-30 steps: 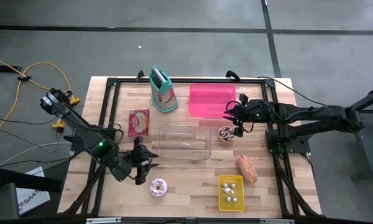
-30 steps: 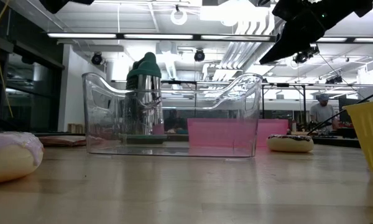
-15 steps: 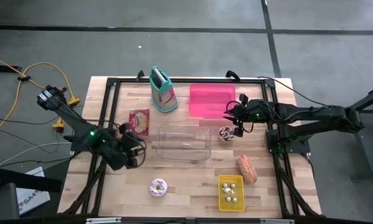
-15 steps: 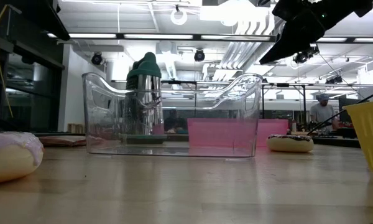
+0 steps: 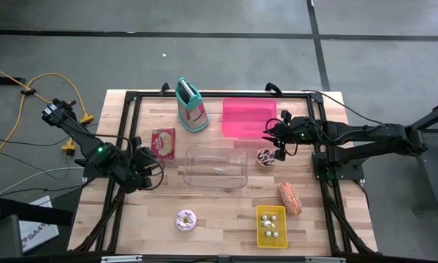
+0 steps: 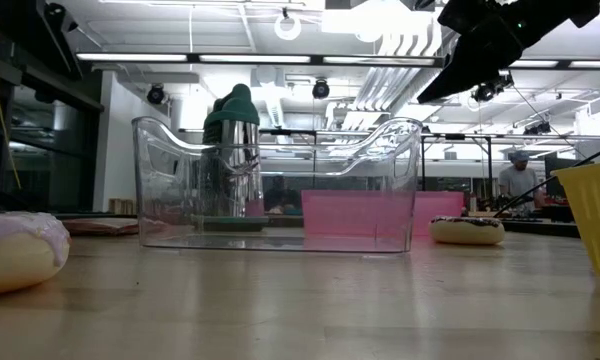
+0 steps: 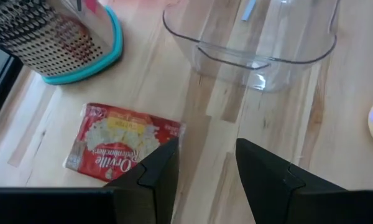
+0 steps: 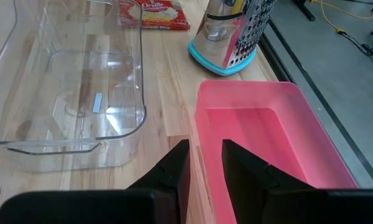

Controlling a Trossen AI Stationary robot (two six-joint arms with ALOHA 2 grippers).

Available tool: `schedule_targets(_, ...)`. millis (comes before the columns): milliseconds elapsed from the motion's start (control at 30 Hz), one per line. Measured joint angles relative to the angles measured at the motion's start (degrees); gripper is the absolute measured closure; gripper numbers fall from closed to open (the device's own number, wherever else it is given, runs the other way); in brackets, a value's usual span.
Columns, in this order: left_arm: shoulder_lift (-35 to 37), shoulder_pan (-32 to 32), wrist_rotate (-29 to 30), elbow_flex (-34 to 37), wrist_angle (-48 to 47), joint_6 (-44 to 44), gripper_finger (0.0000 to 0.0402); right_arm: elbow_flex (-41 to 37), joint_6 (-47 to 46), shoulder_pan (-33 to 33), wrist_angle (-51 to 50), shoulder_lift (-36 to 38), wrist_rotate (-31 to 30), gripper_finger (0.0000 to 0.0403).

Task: Pick & Place Food Item
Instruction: Put the red popcorn bag into the pink bin

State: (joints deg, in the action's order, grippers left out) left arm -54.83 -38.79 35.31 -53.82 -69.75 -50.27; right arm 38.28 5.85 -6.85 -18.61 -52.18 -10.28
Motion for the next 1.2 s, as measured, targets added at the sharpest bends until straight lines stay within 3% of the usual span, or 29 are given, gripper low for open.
schedule_targets(633,-3.96,0.0,-0.94,0.0,-4.36,0.74,0.0249,0.0,0.0,0.0,0.0,0.0,0.0,0.0321)
schedule_targets(967,-12.2,0.35,-1.31,0.0,-6.25,-0.19,0.0249,0.0,0.0,0.0,0.0,0.0,0.0,0.0321)
schedule_targets(1200,-18.22,-0.61,-4.98,2.4,-5.43,-4.14,0.0249,0.0,0.0,0.0,0.0,0.0,0.0,0.0321)
